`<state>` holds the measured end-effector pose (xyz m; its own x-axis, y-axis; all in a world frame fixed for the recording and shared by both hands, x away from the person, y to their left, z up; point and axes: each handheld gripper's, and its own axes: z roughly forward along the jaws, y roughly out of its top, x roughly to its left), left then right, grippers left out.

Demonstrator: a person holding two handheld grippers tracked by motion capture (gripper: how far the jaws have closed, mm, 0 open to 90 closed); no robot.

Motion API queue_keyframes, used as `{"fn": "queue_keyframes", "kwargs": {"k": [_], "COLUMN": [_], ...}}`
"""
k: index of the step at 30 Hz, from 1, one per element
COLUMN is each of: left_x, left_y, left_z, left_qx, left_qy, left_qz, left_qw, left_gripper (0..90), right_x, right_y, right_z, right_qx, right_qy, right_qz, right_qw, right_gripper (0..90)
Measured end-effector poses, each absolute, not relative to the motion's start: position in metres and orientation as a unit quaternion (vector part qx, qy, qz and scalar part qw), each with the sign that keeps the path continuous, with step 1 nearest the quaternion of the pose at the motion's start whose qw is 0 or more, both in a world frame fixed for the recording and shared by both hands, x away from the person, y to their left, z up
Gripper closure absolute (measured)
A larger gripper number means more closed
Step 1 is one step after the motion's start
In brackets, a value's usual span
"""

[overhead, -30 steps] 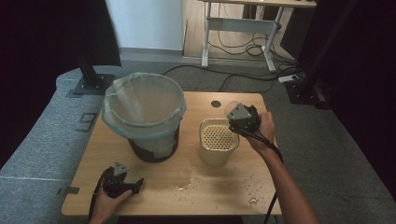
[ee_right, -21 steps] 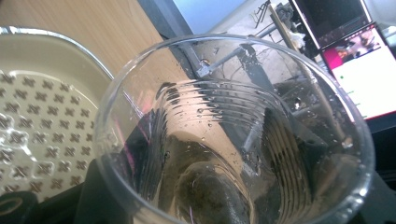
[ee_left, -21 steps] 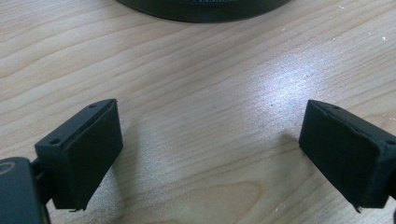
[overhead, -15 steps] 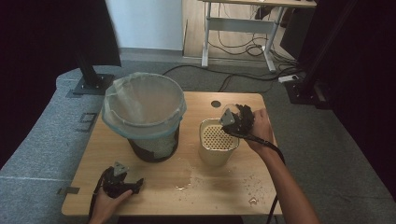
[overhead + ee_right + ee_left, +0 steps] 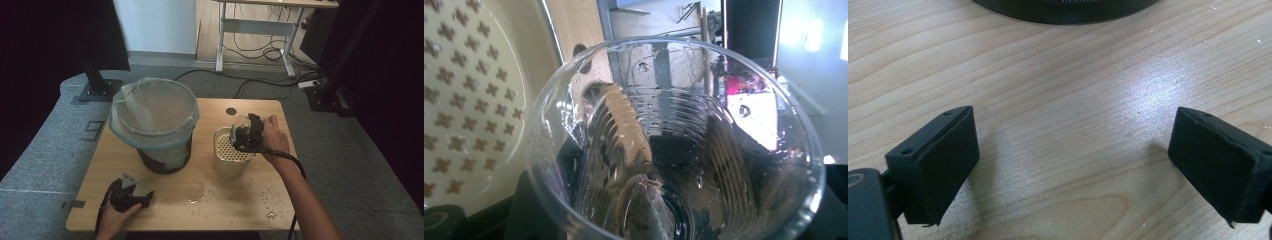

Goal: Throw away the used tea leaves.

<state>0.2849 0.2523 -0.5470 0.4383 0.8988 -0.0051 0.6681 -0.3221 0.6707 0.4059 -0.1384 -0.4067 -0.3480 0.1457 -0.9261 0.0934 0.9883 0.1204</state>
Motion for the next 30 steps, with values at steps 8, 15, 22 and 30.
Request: {"fn": "queue_keyframes", "kwargs": {"k": [8,15,22,30], "left_x": [0.285,0.285,0.285,0.285], "left_y": [0.252,0.252,0.252,0.252], "left_z": [-0.547,-0.547,-0.547,-0.547], "left_qx": [0.791,0.791,0.791,0.791], "left_qy": [0.495,0.495,0.495,0.495], "left_qz": [0.187,0.187,0.187,0.187], "left_qw": [0.307,0.307,0.307,0.307], "left_gripper": [5.2,5.2,5.2,5.2], "right_x": [0.404,0.403,0.403,0.403], "right_y": [-0.131,-0.125,-0.122,-0.12], "right_z": [-0.417,-0.424,-0.427,-0.433], "right_qx": [0.003,-0.061,-0.081,-0.146], "right_qy": [0.803,0.78,0.77,0.737], "right_qz": [-0.044,-0.101,-0.123,-0.179], "right_qw": [0.594,0.615,0.621,0.636], "right_gripper": [41.1,41.2,41.3,41.4]}}
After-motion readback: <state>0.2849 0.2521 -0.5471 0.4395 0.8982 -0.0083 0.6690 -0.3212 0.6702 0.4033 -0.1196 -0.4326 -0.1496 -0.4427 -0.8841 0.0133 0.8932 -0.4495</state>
